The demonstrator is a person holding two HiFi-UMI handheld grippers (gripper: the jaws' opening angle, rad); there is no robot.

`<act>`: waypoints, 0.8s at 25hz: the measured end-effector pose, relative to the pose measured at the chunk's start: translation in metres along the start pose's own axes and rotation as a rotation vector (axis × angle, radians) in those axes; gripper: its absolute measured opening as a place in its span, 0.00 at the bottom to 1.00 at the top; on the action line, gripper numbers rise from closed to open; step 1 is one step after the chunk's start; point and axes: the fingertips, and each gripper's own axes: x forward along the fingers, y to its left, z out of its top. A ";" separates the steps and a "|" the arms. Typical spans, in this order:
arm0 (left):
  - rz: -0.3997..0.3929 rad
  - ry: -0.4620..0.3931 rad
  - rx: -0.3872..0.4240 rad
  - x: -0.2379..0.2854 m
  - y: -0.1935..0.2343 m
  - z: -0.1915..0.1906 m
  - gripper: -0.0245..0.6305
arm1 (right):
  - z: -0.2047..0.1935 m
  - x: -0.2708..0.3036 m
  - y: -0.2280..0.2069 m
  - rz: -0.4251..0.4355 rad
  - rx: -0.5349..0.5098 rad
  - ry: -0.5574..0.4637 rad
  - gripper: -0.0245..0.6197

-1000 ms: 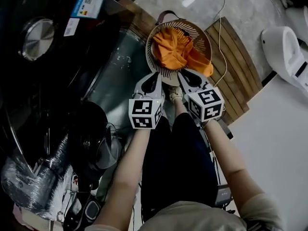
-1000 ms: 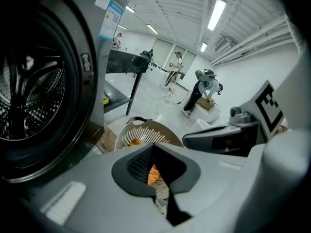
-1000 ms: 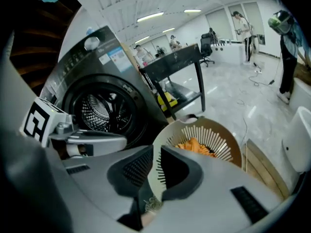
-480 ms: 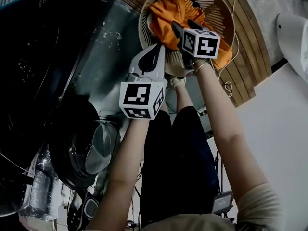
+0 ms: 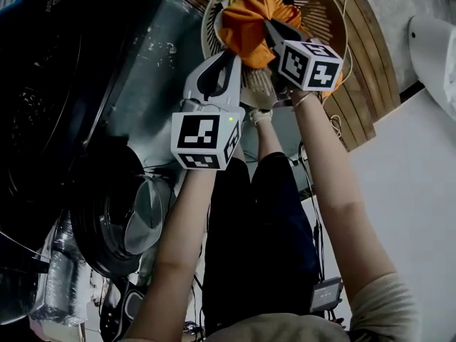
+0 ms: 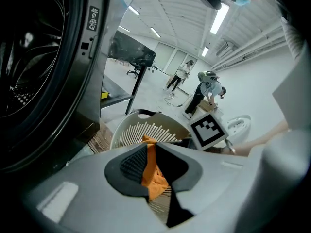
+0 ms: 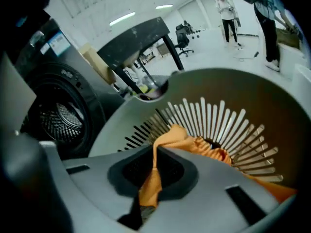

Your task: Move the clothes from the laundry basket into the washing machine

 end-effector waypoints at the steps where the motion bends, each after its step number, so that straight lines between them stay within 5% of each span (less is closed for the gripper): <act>1: -0.013 0.010 0.004 -0.001 -0.003 0.001 0.15 | 0.009 -0.014 0.013 0.038 -0.014 -0.024 0.08; 3: -0.053 0.033 0.029 -0.001 -0.013 0.004 0.34 | 0.027 -0.044 0.037 0.109 -0.030 -0.067 0.08; 7: -0.154 0.091 0.200 -0.003 -0.040 0.009 0.46 | 0.054 -0.106 0.084 0.228 -0.039 -0.139 0.08; 13: -0.298 0.067 0.405 -0.014 -0.080 0.036 0.48 | 0.087 -0.183 0.157 0.489 -0.058 -0.191 0.08; 14: -0.305 0.051 0.414 -0.017 -0.082 0.043 0.45 | 0.089 -0.189 0.164 0.514 -0.062 -0.192 0.08; 16: -0.277 0.031 0.397 -0.021 -0.078 0.053 0.11 | 0.093 -0.192 0.167 0.501 -0.088 -0.207 0.08; 20: -0.146 0.059 0.321 -0.033 -0.051 0.052 0.10 | 0.083 -0.182 0.161 0.443 -0.120 -0.207 0.08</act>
